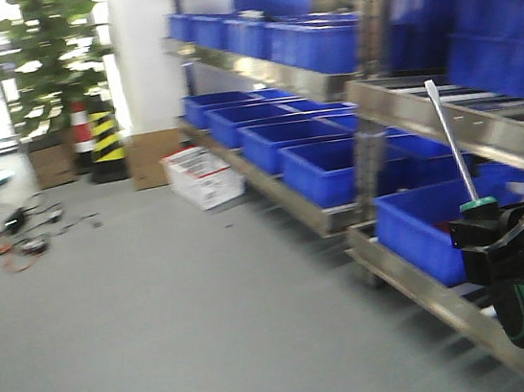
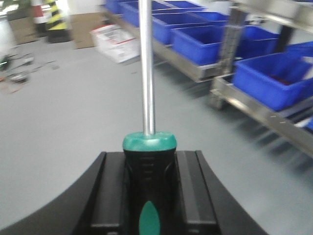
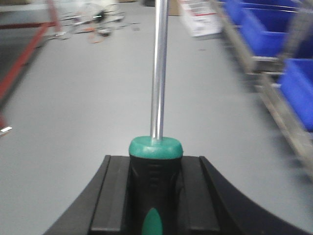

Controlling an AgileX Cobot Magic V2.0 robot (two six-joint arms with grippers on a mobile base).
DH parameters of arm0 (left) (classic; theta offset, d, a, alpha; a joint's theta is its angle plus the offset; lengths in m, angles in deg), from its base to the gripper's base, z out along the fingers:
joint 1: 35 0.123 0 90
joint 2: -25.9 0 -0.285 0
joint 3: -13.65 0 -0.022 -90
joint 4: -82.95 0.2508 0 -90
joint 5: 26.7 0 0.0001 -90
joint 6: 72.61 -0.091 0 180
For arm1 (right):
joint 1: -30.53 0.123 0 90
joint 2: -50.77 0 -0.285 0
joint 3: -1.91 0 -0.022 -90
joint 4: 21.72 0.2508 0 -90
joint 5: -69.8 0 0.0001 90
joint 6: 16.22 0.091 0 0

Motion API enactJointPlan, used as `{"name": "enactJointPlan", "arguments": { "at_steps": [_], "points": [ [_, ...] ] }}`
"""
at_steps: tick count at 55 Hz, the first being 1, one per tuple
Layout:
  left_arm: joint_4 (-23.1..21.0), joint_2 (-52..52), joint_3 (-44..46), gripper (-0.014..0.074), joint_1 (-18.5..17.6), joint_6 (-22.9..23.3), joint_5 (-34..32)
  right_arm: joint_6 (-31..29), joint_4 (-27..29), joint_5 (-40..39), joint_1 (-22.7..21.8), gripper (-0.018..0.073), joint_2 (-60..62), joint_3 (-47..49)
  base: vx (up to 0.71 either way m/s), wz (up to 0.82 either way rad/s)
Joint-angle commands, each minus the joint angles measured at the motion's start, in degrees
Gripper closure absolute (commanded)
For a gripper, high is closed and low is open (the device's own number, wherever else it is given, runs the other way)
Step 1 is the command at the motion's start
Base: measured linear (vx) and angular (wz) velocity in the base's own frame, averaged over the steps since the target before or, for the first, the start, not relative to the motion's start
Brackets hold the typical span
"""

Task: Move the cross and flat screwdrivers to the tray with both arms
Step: 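Carry both screwdrivers past the shelves to the grey metal tray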

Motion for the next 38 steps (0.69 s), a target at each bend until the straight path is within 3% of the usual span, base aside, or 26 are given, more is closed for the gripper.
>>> {"name": "enactJointPlan", "arguments": {
  "at_steps": [1,38],
  "points": [
    [-0.59,0.56,1.73,0.0596,-0.21,0.23,-5.00,-0.14,-0.38,-4.94,-0.21,0.0567,1.15,1.76,0.48,-0.83],
    [-0.59,0.56,1.73,0.0596,-0.21,0.23,-5.00,-0.14,-0.38,-4.77,-0.21,0.0567,1.15,1.76,0.44,-0.83]
  ]
}}
